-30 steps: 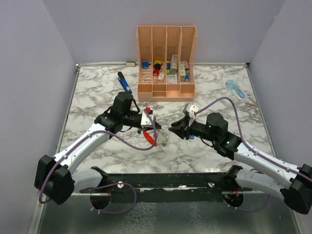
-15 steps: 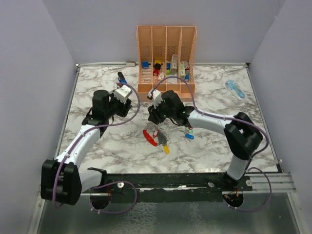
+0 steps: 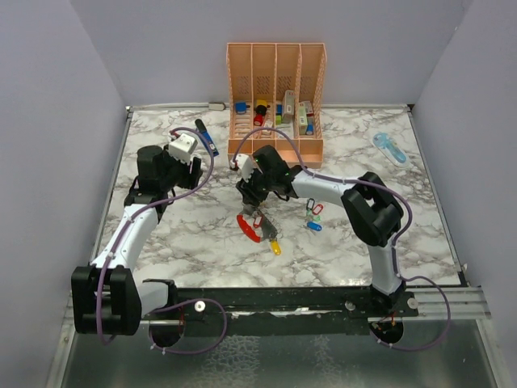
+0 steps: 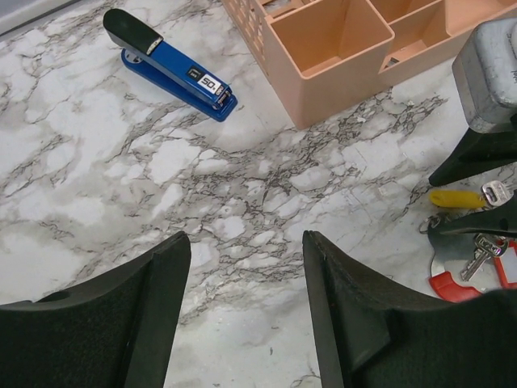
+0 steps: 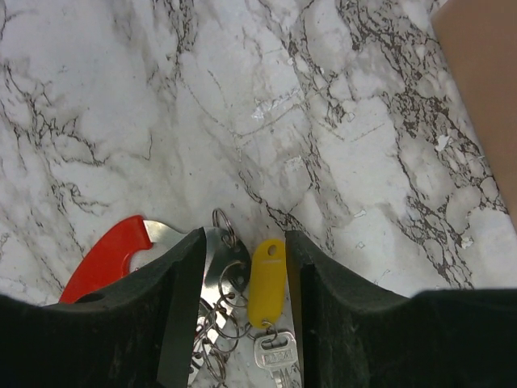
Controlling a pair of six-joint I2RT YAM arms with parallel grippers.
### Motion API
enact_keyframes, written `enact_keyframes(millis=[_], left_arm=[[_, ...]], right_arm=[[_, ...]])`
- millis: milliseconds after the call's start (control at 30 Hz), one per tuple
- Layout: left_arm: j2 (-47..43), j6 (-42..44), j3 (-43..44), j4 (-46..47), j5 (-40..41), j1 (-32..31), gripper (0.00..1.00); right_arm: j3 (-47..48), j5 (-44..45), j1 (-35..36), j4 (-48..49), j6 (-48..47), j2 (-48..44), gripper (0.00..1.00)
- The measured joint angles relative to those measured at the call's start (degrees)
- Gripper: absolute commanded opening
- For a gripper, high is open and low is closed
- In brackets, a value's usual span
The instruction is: Put the keys on the keyring
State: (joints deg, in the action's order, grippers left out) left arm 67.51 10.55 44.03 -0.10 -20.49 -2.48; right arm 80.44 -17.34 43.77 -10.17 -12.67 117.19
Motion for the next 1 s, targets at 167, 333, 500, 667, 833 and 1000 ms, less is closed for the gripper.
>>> enact_keyframes(millis=[167, 333, 500, 667, 833, 1000], left_arm=[[0.00, 0.02, 0.00, -0.39, -1.46, 0.39, 0.61], [0.00, 0.02, 0.00, -0.33, -3.76, 0.50, 0.61], [0.11, 0.09, 0.00, 0.02, -6.43, 0.50, 0.61], [0.33, -0.17, 0.00, 1.51, -8.44, 0.50, 0.61], [0.79, -1.81, 0.00, 3.10, -10.60, 0.50, 0.61], [1.25, -4.61, 0.00, 5.20, -14.67, 0.48, 0.63]], right_arm=[[0.07, -2.45, -0.28, -1.95, -1.44, 0.63, 0.40], [0.90, -4.70, -0.33, -3.15, -2.21, 2.67, 0.24], [1.44, -5.90, -0.33, -3.19, -2.54, 3.15, 0.01], [-0.07, -6.05, -0.35, -0.74, -2.16, 2.32, 0.01], [-12.55, -5.07, -0.48, 5.16, -0.39, -6.40, 0.01], [-24.79, -4.00, -0.72, 12.63, 2.71, -19.28, 0.01]])
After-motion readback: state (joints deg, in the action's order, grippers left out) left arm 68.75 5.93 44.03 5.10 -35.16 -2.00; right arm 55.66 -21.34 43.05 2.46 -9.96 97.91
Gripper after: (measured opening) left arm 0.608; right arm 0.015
